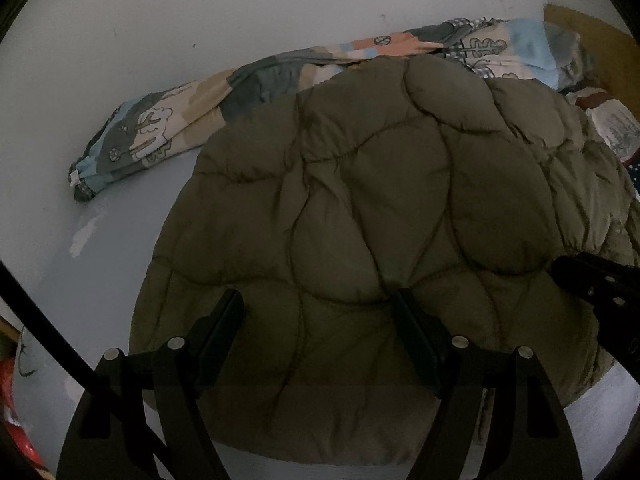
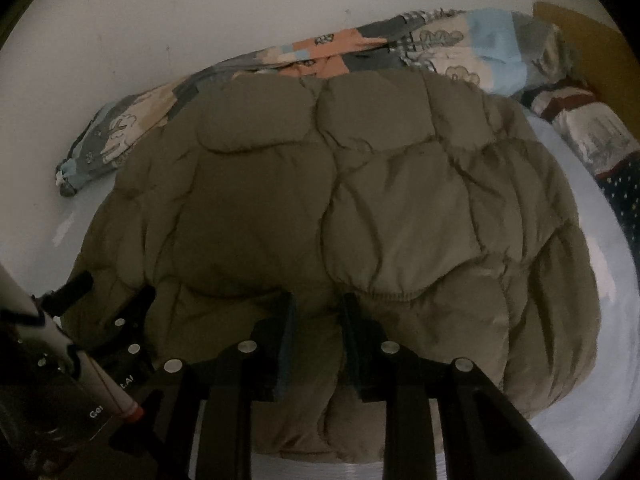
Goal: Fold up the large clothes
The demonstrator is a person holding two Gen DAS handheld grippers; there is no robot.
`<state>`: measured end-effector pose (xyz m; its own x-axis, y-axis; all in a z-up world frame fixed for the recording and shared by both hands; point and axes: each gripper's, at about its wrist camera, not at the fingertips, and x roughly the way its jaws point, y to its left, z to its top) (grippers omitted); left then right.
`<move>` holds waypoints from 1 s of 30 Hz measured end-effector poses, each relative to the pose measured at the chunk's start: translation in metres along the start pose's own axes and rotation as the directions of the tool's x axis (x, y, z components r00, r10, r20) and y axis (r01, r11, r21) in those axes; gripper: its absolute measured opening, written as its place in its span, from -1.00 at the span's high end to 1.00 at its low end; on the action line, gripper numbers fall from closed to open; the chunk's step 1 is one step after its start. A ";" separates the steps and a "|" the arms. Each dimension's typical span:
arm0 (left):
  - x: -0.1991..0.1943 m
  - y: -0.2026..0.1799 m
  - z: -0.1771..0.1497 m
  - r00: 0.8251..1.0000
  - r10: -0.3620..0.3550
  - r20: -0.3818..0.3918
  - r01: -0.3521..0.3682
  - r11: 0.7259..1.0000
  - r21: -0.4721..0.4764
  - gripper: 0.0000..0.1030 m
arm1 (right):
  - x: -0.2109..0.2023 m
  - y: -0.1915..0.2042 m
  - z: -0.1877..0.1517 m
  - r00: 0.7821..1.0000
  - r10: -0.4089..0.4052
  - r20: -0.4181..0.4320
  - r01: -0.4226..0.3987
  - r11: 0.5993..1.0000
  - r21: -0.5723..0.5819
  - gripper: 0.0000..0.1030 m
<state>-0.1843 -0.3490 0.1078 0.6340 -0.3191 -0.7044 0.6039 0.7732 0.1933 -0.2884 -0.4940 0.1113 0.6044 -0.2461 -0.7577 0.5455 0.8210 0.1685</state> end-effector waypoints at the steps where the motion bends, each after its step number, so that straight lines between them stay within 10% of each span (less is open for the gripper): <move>1: -0.001 -0.002 -0.001 1.000 0.007 0.005 -0.007 1.000 0.009 -0.48 | 0.000 0.000 -0.001 1.000 0.002 -0.002 -0.002 1.000 0.003 0.47; 30: -0.002 -0.006 -0.004 0.998 0.041 0.043 -0.042 0.998 0.039 -0.48 | 0.005 0.002 0.002 1.000 0.011 -0.019 -0.011 1.000 0.014 0.45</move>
<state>-0.1911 -0.3507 0.1051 0.6781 -0.3104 -0.6662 0.5948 0.7642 0.2493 -0.2831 -0.4948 0.1095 0.5995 -0.2275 -0.7674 0.5469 0.8165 0.1852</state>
